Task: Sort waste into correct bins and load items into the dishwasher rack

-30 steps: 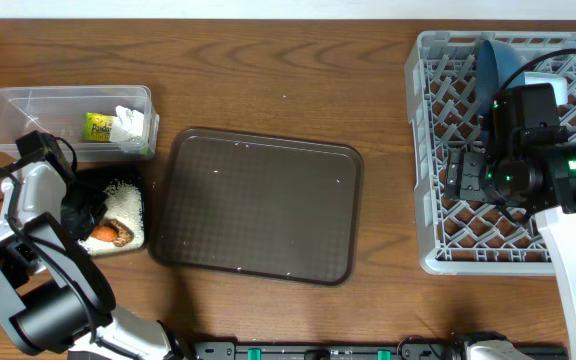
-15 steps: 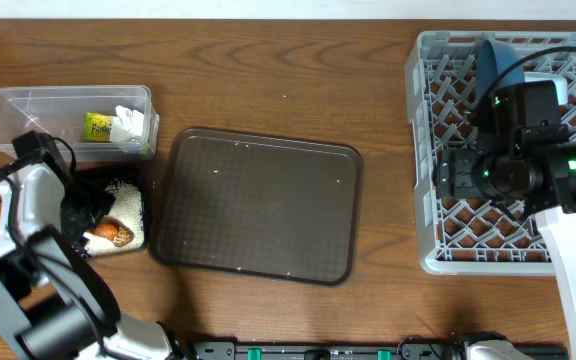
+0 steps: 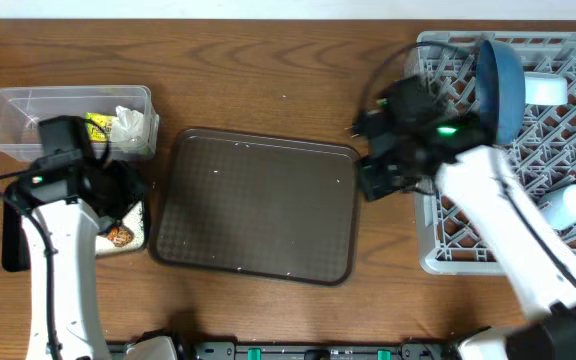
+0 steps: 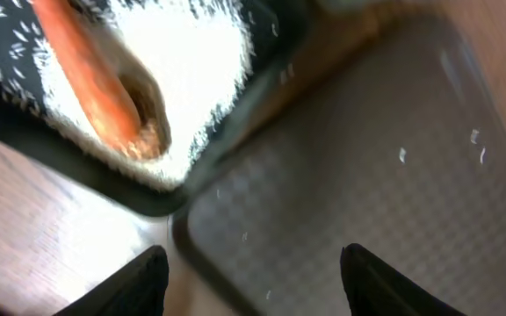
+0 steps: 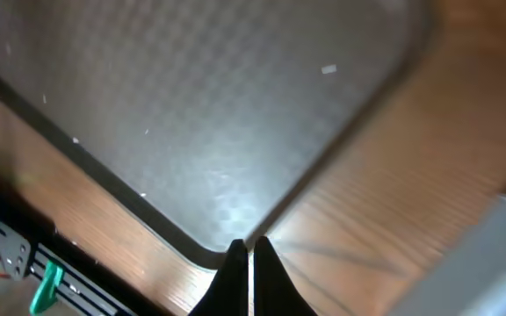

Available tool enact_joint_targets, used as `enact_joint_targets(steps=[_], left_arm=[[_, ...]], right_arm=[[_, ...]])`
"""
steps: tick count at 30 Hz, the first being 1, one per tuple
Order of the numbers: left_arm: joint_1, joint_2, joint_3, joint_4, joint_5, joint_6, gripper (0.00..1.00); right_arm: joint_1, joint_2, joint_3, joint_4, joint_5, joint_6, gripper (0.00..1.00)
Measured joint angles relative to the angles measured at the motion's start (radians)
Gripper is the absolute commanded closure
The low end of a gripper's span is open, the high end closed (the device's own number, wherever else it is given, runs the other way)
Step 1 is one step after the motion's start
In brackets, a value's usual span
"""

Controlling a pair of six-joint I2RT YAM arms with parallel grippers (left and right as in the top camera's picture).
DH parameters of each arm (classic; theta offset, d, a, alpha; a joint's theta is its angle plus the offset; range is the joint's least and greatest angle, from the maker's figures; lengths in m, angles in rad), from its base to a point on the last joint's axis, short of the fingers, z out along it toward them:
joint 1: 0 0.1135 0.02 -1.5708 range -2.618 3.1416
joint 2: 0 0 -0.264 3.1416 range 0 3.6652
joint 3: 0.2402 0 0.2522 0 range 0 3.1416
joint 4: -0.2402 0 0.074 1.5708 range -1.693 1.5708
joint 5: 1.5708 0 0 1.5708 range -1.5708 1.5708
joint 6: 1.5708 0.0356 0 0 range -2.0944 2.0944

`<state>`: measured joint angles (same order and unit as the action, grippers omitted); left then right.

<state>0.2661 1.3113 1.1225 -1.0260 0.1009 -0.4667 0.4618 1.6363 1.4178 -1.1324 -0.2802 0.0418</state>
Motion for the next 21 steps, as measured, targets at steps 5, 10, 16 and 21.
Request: enact_joint_targets(steps=[5, 10, 16, 21], left_arm=[[-0.071, 0.002, -0.006, -0.032, -0.003, 0.008, 0.36], [-0.096, 0.002, -0.045, -0.034, -0.003, 0.019, 0.36], [-0.097, 0.004, -0.068, -0.037, -0.009, 0.019, 0.36], [-0.097, 0.004, -0.068, -0.036, -0.011, 0.02, 0.36]], right_arm=[[0.059, 0.152, -0.002, 0.01, -0.009, 0.012, 0.99], [0.068, 0.31, -0.005, 0.006, 0.013, 0.048, 0.99], [0.067, 0.425, -0.007, 0.008, 0.14, 0.13, 0.99], [0.065, 0.436, -0.008, 0.061, 0.251, 0.171, 0.99]])
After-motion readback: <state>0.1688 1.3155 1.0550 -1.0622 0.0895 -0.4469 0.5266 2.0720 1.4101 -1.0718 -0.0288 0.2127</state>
